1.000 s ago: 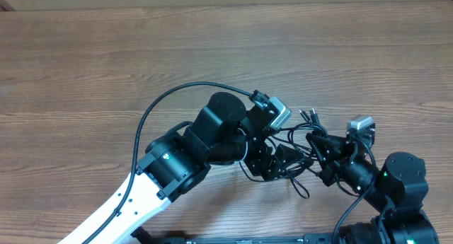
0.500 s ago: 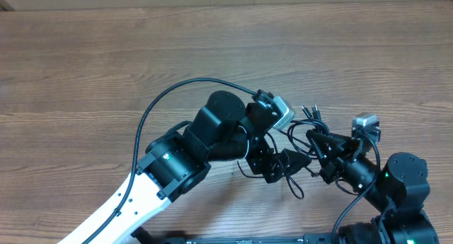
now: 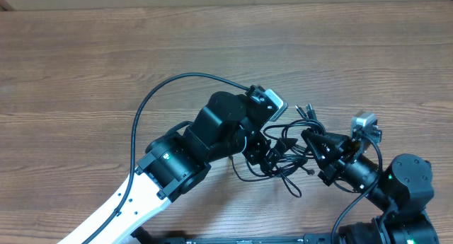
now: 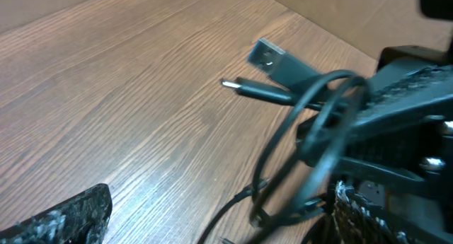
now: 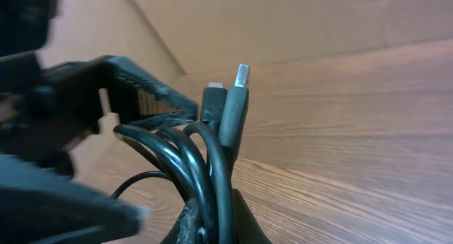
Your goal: Untangle cables
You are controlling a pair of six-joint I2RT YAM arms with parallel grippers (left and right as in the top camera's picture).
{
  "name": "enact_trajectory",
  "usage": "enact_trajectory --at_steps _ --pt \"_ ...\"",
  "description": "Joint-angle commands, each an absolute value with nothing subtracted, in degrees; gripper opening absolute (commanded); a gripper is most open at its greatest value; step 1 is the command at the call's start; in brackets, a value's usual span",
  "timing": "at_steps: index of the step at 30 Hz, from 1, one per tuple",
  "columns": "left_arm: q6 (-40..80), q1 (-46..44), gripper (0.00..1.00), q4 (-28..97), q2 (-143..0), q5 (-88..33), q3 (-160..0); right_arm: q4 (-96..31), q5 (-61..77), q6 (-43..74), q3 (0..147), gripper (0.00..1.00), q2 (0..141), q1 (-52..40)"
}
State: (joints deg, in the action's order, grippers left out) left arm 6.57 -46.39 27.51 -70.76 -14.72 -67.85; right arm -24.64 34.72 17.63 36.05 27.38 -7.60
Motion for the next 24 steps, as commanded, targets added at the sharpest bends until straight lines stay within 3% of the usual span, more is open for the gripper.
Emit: enact_trajectory --at_steps 1,4,7,11,12,19,24 --pt "5.3 -46.2 1.0 26.9 -70.9 -14.5 -68.4 -22.8 40.2 18.0 36.8 0.04 26.8 -7.7" --pt "5.3 -46.2 0.98 26.7 -71.0 -14.6 -68.4 -20.4 44.2 18.0 36.8 0.04 26.8 -7.7" --pt "5.2 -46.2 0.8 26.7 -71.0 -14.6 -68.4 -20.4 44.8 18.0 36.8 0.04 26.8 -7.7" --pt "4.7 -46.1 0.13 26.7 -71.0 -7.5 -68.4 -19.8 45.4 18.0 36.8 0.04 26.8 -7.7" --pt "4.8 -46.1 0.04 26.7 -71.0 -5.6 -68.4 -19.8 45.6 18.0 36.8 0.04 26.8 -7.7" --pt "10.0 -46.1 0.04 23.4 -71.0 -0.8 -68.4 -20.1 45.8 17.4 36.8 0.04 26.8 -7.7" --pt "21.8 -46.0 0.04 19.9 -71.0 10.1 -68.4 -27.0 49.3 -0.2 36.8 0.04 26.8 -7.7"
